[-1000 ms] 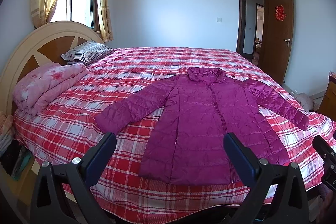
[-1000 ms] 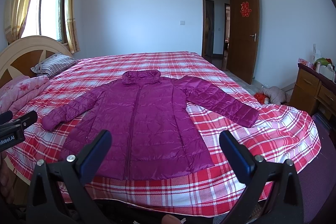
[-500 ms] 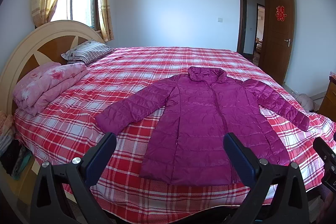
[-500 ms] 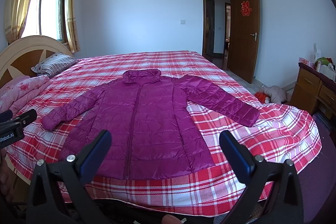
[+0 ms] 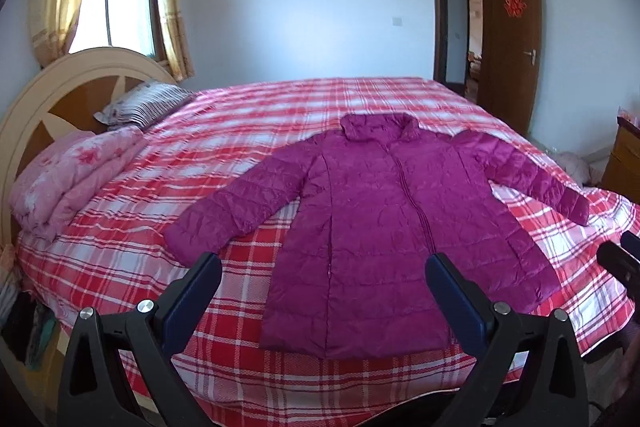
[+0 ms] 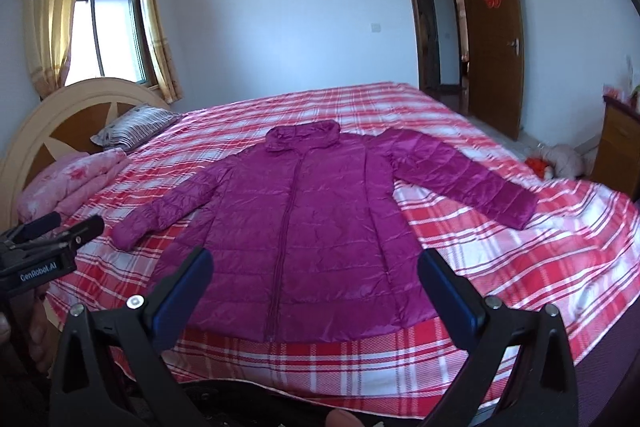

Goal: Fold large clothes
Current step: 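Grasp the jacket sleeve cuff with the right tool and lift it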

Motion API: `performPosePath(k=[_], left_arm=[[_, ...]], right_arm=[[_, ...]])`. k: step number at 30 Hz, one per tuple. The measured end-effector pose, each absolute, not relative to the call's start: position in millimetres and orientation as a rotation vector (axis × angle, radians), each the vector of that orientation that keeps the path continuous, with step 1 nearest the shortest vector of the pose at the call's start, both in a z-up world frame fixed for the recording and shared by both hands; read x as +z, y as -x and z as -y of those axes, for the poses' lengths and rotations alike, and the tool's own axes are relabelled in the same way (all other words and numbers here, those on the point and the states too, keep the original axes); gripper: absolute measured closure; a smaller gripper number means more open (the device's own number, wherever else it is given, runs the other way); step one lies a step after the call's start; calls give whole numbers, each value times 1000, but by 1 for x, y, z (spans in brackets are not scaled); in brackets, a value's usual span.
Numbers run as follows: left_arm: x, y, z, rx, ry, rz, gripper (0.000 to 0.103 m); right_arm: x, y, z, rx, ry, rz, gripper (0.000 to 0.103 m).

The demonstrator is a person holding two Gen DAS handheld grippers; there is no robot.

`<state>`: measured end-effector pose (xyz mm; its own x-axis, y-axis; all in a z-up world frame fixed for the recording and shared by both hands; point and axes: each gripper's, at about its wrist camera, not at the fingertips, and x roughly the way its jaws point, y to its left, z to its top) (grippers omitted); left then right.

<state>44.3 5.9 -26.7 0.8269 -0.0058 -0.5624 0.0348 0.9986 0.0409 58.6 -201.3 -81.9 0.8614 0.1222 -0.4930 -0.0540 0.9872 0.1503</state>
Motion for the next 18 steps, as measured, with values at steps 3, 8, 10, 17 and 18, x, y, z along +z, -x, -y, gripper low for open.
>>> performPosePath(k=[3, 8, 10, 17, 18], left_arm=[[-36, -66, -10, -13, -59, -610, 1], [-52, -115, -16, 25, -82, -642, 1], [-59, -135, -15, 26, -93, -642, 1], [-94, -205, -8, 84, -126, -618, 1], [-100, -217, -6, 95, -127, -606, 1]], right_arm=[[-102, -84, 224, 80, -199, -583, 0], [-139, -123, 268, -26, -233, -688, 0], [-151, -140, 293, -45, -259, -728, 0], [-168, -184, 400, -262, -414, -758, 7], [-168, -191, 415, -297, -418, -762, 8]])
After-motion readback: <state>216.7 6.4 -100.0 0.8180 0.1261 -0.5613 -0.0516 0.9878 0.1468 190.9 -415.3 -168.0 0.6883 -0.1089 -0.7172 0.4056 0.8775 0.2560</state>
